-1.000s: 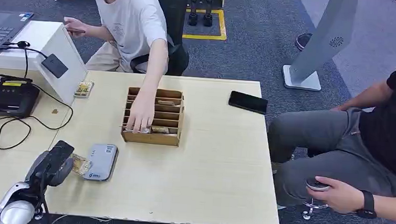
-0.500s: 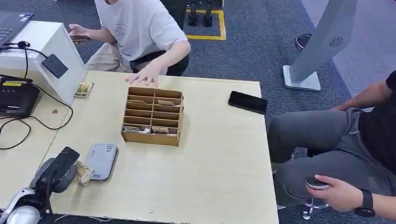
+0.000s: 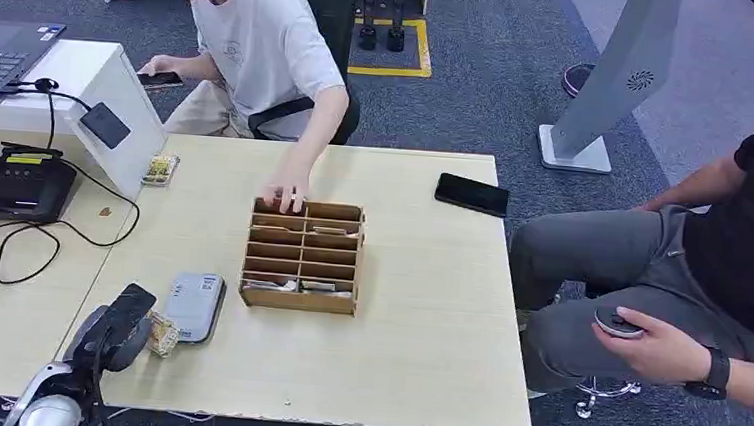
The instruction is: Pass the card to the sensor for recognition and then transmit it.
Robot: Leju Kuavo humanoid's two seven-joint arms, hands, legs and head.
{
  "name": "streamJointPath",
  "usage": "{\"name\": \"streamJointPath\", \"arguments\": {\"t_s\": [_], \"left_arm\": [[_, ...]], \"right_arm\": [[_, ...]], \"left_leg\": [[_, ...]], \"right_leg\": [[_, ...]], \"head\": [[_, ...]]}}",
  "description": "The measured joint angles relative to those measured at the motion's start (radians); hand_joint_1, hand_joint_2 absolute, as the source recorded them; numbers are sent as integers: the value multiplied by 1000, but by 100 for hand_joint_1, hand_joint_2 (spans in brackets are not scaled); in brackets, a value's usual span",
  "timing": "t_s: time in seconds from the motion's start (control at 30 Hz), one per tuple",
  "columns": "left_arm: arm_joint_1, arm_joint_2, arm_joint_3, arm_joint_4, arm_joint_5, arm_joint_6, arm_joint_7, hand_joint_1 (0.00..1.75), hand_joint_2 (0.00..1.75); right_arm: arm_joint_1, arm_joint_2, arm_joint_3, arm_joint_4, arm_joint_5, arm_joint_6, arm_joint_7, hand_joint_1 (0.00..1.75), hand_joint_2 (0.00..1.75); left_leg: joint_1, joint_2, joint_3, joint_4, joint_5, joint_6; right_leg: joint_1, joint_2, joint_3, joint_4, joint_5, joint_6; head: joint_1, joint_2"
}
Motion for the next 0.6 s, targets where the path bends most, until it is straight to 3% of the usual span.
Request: {"name": "streamJointPath", "arguments": {"t_s": [0.6], "left_arm": [[0, -5, 0, 1, 0, 0, 0, 175, 175]], "right_arm": [[0, -1, 0, 0, 0, 0, 0, 0, 175]], "left_leg": [[0, 0, 0, 0, 0, 0]], "right_leg": [[0, 0, 0, 0, 0, 0]], "head": [[0, 0]]}}
